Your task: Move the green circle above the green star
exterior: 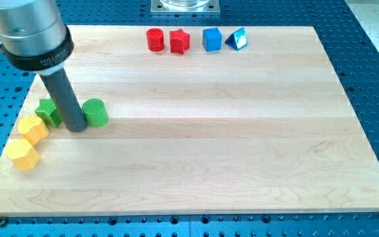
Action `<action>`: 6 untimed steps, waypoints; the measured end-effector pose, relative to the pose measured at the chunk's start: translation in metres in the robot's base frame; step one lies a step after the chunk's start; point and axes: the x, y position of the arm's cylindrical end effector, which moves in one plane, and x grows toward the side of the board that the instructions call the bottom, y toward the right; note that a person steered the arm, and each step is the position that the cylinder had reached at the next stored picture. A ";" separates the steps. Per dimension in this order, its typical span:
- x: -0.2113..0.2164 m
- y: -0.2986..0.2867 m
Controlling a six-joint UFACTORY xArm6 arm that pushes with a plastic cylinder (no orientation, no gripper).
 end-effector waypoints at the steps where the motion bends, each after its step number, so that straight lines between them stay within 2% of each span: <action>1: 0.012 0.023; 2: -0.038 0.047; 4: -0.061 0.069; 5: -0.070 0.007; 6: -0.070 -0.025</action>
